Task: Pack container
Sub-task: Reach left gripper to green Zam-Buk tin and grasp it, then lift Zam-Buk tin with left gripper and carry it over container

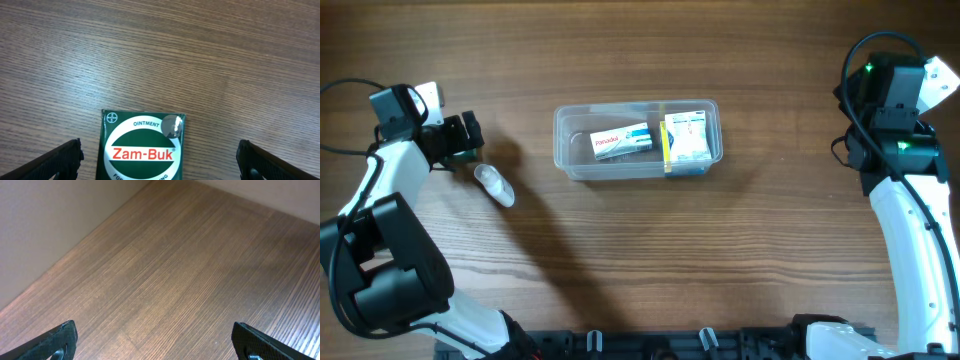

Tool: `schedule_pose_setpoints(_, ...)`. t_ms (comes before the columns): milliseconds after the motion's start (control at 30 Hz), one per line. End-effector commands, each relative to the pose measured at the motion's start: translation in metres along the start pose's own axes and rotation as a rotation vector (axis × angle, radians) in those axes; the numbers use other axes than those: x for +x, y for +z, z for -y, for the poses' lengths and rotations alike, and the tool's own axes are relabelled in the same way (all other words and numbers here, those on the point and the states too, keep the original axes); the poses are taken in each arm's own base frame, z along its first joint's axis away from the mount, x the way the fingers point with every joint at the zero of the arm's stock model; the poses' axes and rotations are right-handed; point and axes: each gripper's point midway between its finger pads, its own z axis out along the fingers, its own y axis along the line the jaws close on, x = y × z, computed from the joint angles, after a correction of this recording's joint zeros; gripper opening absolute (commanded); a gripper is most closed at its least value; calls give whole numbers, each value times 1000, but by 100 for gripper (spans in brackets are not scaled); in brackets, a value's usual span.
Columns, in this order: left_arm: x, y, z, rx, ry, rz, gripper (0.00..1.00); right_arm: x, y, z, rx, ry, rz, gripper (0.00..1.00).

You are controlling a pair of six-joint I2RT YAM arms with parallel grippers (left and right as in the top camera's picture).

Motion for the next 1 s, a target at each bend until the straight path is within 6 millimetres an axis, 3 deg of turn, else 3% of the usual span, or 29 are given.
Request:
schedule_pose_setpoints(0,-4,2,-3,-19,26,3,100,2,3,1,12,6,-2,100)
schedule_pose_setpoints(567,20,27,-6,-15,14,-80,100,2,3,1,12,6,-2,100)
schedule_pose_setpoints(600,21,27,-6,-15,14,-81,98,2,3,1,12,5,-2,100)
schedule_pose_setpoints(767,26,26,-5,-13,10,-104,71,2,3,1,12,6,-2,100)
schedule_pose_setpoints(967,26,26,-5,-13,10,-103,65,2,3,1,12,6,-2,100)
